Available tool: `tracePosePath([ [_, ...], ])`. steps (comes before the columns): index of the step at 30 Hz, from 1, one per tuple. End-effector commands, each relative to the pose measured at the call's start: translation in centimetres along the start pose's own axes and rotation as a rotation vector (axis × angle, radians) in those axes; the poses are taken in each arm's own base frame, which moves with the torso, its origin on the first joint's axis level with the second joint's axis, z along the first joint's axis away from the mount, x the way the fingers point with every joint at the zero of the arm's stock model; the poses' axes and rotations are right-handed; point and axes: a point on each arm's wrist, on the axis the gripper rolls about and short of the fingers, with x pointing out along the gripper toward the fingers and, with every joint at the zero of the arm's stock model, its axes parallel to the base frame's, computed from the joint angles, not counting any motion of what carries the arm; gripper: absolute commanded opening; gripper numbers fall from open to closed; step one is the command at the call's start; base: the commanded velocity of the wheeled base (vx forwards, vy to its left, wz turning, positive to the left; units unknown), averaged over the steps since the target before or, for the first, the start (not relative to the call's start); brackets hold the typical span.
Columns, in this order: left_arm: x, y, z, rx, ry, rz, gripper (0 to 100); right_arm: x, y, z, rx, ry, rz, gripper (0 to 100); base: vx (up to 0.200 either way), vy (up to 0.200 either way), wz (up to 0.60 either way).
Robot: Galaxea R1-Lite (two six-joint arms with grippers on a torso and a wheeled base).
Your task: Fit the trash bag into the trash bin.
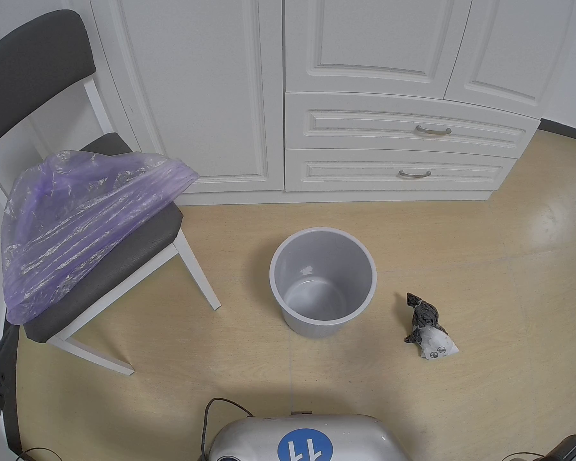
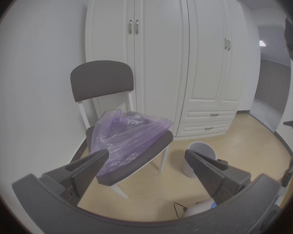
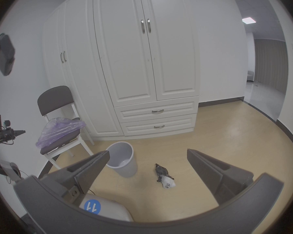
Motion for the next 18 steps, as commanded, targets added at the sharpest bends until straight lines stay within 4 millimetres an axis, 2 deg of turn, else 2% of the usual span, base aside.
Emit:
tracePosePath([
  [1,9.8,0.4,2.3,0.099,0.240,0.120,100,10.0,1.0,6.3,0.001,0.145,0.029,100,0.000,0.000,0.00],
  [2,11.0,0.5,2.1,0.119,0.256,0.142,100,11.1,1.0,6.4,-0.001,0.141,0.024,100,0.000,0.000,0.00],
  [4,12.1,0.6,1.7,0.140,0.274,0.173,100,11.8,1.1,6.4,0.001,0.136,0.023,100,0.000,0.000,0.00],
  [7,13.8,0.6,0.9,0.235,0.328,0.230,100,13.0,1.1,5.3,-0.005,0.177,0.033,100,0.000,0.000,0.00],
  [14,15.1,0.9,-0.4,0.295,0.422,0.268,100,13.9,1.2,4.8,-0.016,0.214,0.036,100,0.000,0.000,0.00],
  [18,14.0,1.5,-1.5,0.327,0.476,0.336,100,14.4,1.2,4.2,-0.022,0.252,0.031,100,0.000,0.000,0.00],
])
